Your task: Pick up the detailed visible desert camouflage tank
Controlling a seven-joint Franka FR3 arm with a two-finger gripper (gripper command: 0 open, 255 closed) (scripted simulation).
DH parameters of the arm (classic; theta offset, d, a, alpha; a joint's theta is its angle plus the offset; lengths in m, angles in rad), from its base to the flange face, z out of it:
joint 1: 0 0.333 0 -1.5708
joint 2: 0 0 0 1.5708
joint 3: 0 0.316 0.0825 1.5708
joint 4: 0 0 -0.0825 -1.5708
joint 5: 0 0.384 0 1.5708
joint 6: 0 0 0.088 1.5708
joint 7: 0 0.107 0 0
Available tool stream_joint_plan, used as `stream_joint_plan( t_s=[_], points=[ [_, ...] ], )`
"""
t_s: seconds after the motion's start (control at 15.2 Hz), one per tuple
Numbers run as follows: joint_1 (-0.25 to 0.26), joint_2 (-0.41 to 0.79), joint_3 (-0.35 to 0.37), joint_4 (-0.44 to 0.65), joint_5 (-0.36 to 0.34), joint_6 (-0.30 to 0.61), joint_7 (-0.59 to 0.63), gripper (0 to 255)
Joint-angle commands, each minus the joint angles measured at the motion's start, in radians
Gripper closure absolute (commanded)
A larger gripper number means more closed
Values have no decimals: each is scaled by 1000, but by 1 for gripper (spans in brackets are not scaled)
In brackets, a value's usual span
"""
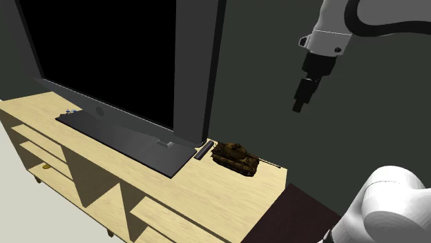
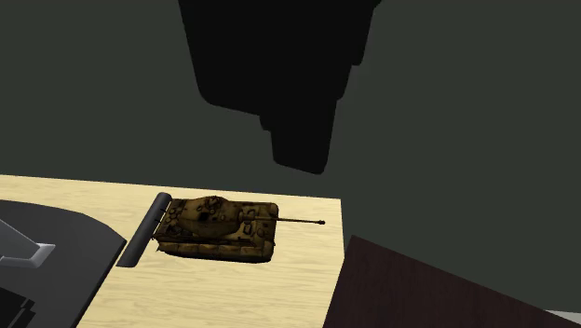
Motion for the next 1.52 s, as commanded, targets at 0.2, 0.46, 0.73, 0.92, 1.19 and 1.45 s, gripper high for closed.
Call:
stream_joint_plan(
  t_s=[0.2, 0.46, 0.73, 0.92, 1.19, 1.45],
  points=[
    [2, 17, -38, -80, -20, 103, -42, 0],
    [3, 64, -90, -168, -46, 247, -99, 0],
    [5, 141, -145, -234, -70, 397, -155, 0],
    [8, 218, -187, -268, -82, 514, -200, 0],
    [20, 348, -243, -290, -87, 672, -264, 0],
    [42, 502, -300, -285, -64, 827, -342, 0]
  ],
)
